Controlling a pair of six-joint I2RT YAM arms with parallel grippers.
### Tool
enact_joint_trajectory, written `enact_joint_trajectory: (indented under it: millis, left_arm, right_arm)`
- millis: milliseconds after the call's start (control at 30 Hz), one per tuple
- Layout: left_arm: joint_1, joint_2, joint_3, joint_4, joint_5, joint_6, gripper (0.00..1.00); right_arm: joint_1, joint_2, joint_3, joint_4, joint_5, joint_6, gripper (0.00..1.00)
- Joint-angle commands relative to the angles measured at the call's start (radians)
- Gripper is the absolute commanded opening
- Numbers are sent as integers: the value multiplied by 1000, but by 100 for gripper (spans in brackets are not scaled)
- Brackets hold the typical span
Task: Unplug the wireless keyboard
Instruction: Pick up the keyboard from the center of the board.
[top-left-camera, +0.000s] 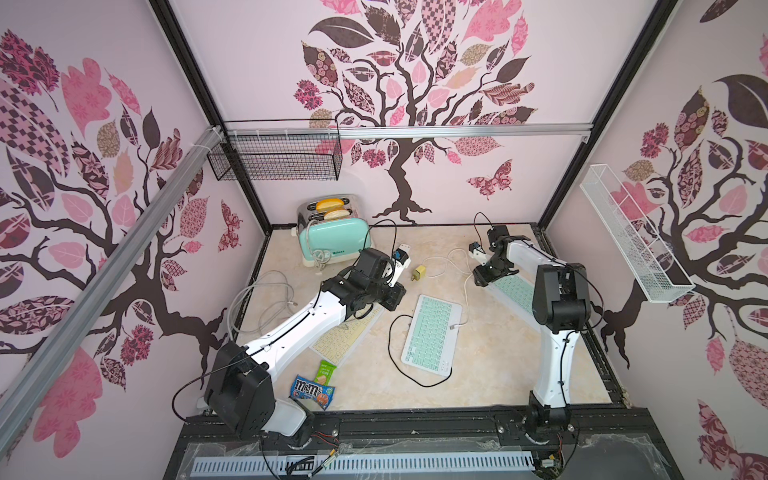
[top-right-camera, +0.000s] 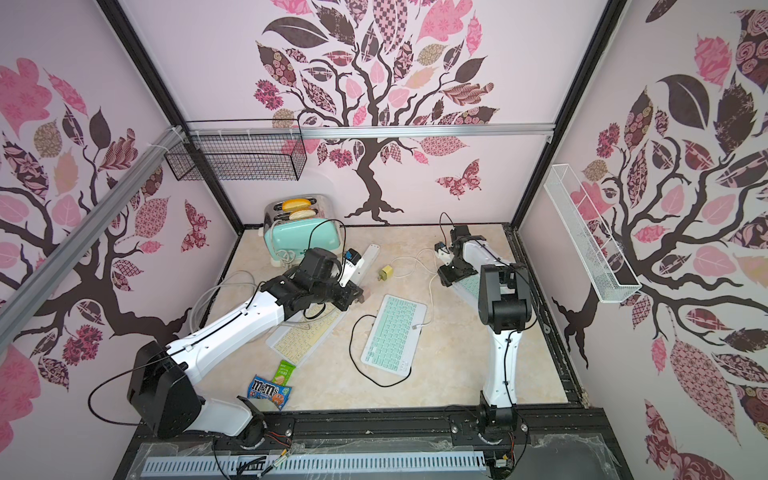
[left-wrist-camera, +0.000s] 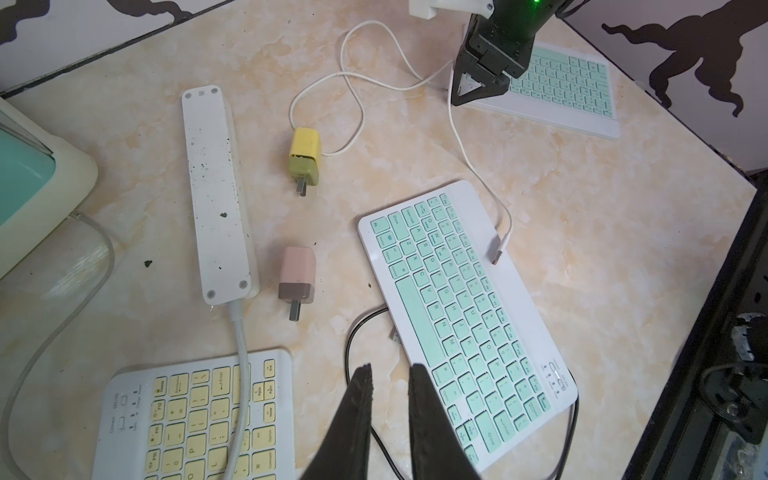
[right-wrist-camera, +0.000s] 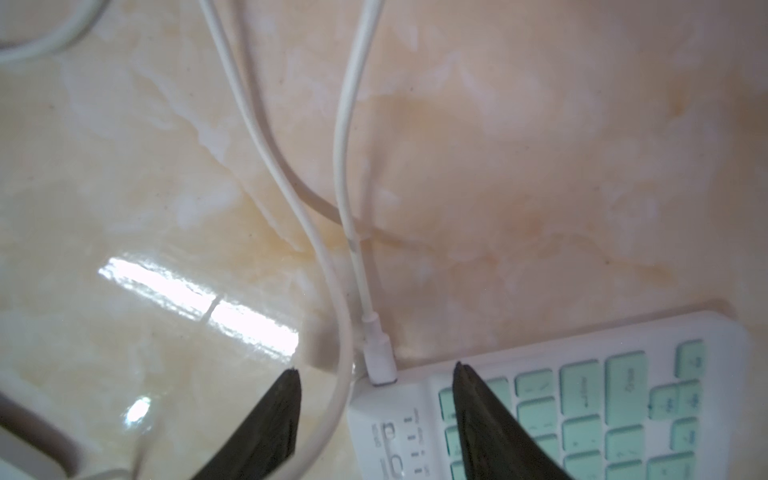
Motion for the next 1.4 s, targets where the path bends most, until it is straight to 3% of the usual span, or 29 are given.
enact_joint_trajectory:
  millis: [0, 100, 333, 667, 900, 1133, 1367]
  left_arm:
    - [3, -25, -10, 1, -18, 17, 21]
    - [3, -18, -10, 1, -18, 15, 21]
    - [3, -2, -4, -1, -17, 17, 21]
    - [3, -1, -8, 4, -26, 4, 21]
    - [3, 5, -18, 54, -1, -44, 21]
    - [4, 8, -31, 66, 3, -60, 22]
    - [4, 15, -52, 88, 8, -78, 22]
  right_arm:
    - [10, 42, 28, 2, -7, -11, 59]
    - [13, 69, 60, -20, -12, -6, 54]
    - [15, 90, 85, -17, -9, 21, 25]
    - [14, 50, 81, 51, -25, 56, 0]
    - [14, -18, 21, 135, -75, 78, 0]
    - [15, -18, 2, 168, -35, 105, 0]
    - [15, 30, 42, 121, -77, 93, 23]
